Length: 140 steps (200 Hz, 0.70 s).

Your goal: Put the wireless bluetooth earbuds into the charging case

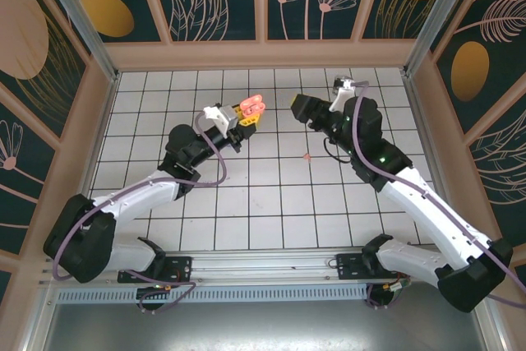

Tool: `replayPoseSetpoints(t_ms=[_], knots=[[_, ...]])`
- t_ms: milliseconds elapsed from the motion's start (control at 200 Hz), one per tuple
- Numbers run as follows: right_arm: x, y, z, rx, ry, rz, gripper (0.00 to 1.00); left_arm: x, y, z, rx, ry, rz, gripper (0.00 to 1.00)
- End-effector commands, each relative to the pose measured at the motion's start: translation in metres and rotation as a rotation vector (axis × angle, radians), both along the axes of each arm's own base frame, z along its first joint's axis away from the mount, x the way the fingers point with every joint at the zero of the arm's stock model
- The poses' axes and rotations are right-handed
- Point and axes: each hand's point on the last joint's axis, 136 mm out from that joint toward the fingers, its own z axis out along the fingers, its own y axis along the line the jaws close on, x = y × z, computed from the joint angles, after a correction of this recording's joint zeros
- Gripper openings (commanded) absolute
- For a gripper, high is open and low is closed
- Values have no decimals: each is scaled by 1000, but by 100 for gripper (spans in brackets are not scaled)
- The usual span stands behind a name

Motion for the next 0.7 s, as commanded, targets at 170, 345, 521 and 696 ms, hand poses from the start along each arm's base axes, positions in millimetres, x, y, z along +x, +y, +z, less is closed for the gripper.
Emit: replayPoseSetpoints(t_ms=[170, 345, 521, 696], knots=[[11, -36, -140, -354, 353, -44, 65, -17, 11, 7, -1, -55, 8, 0], [22, -53, -209, -493, 531, -83, 64, -21, 15, 10, -11, -56, 13, 0], [33, -54, -255, -487, 612, -82, 63, -23, 16, 12, -15, -58, 12, 0], [38, -46, -288, -507, 686, -49, 61, -24, 17, 14, -19, -57, 14, 0]])
